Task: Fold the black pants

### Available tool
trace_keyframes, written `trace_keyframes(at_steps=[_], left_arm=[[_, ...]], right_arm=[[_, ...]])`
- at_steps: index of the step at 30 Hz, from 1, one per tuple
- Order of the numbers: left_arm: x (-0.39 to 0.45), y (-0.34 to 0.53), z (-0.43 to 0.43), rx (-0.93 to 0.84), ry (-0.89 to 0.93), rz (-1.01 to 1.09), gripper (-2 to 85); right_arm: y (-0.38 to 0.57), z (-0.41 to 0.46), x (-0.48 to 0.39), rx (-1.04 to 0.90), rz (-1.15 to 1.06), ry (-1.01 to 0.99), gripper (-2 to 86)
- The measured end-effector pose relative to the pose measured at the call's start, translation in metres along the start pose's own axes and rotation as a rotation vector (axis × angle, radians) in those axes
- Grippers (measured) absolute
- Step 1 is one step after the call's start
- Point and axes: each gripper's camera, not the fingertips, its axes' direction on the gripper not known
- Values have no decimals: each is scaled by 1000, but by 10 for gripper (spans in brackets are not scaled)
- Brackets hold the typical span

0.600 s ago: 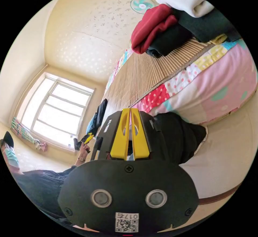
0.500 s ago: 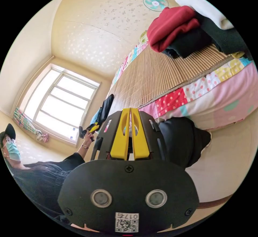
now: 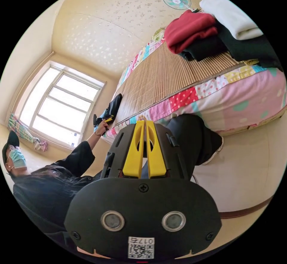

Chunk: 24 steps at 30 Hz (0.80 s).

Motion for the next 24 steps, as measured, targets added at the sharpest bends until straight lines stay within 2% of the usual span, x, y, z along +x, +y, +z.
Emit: trace_keyframes(at_steps=[1,2,3,4,6,8,10,14,16,19,21,23,24], left_arm=[[5,4,-1,-5,95,8,59],[18,15,-2,-11,265,33,58],[38,33,-2,-25,341,79,58],[52,45,-2,-38,355,122,58],[117,110,0,-85,361,375,59],[150,170,3,-132,388,510,60],[164,226,6,-210,452,579,62],[164,324,12,-484,605,698,60],[151,336,-5,-456,646,683,25],[110,305,-57,-158,631,503,65],[87,264,-73,66,478,313,106],[102,230,-53,52,448,321,107],[126,210,-24,-57,423,372,95]], right_arm=[[-2,1,-3,9,-13,-3,3],[-5,5,-5,11,-25,-12,3],[-7,9,-7,8,-31,-20,3],[-12,17,-9,-3,-42,-33,4],[-19,35,-15,-27,-64,-53,4],[-27,61,-24,-64,-102,-87,4],[-31,79,-32,-90,-133,-123,5],[-35,115,-45,-177,-206,-158,10],[-35,132,-48,-228,-235,-116,16],[-34,162,-48,-282,-236,-94,34],[-34,180,-45,-290,-212,-123,48],[-33,196,-42,-280,-170,-205,65],[-32,199,-41,-276,-157,-224,69]])
